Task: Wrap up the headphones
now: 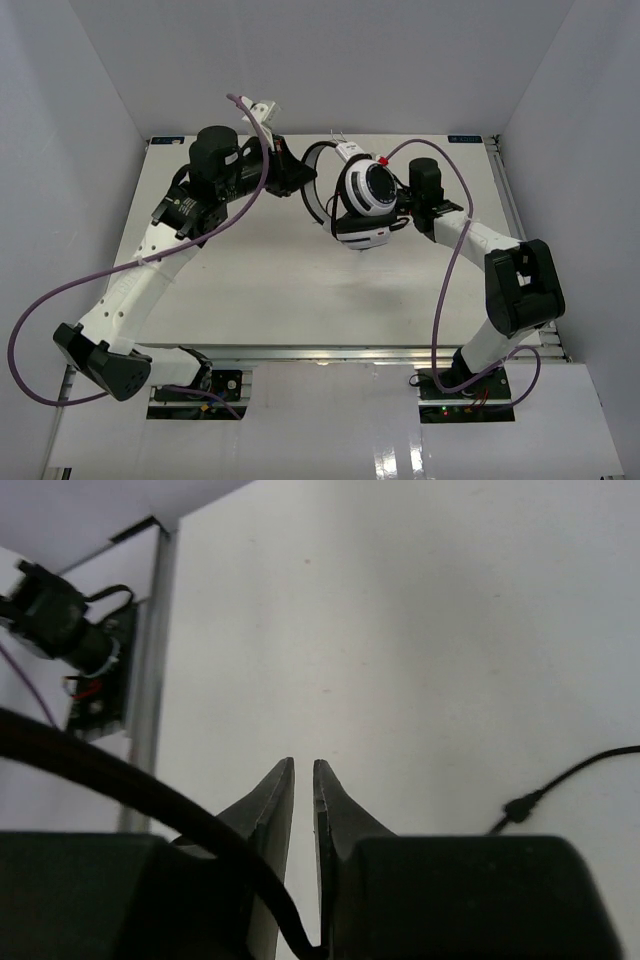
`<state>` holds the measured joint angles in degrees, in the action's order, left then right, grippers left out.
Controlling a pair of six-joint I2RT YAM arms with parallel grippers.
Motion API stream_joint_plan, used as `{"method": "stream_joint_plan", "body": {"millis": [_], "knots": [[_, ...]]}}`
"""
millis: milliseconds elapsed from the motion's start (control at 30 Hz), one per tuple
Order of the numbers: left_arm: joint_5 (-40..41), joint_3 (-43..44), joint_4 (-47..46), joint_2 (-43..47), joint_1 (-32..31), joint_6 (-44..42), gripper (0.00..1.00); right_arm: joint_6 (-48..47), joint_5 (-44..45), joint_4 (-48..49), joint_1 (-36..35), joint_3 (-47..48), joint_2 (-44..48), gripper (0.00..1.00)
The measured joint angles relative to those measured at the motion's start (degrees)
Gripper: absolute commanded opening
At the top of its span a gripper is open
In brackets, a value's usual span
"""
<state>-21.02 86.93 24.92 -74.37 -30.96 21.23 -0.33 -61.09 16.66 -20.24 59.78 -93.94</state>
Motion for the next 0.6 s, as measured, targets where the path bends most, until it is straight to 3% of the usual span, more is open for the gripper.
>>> {"method": "stream_joint_plan", "body": {"millis": [200, 300, 467, 600], "knots": [[0.27, 5.06, -4.60, -1.42, -0.02, 6.49, 0.00, 22.96, -7.26, 26.89, -0.72, -8.01, -0.35, 0.23], [3.01, 7.26, -6.32, -2.67, -0.04, 9.46, 0.00, 29.39, -8.51, 35.34, -1.46, -10.29, -0.41, 0.24], [14.05, 9.28, -6.90, -3.26, -0.08, 12.67, 0.00, 34.31, -9.70, 43.53, -3.10, -13.81, 0.33, 0.22], [25.72, 9.75, -6.22, -3.19, 0.00, 14.77, 0.00, 34.07, -10.06, 43.91, -3.52, -17.34, 2.88, 0.08]]}}
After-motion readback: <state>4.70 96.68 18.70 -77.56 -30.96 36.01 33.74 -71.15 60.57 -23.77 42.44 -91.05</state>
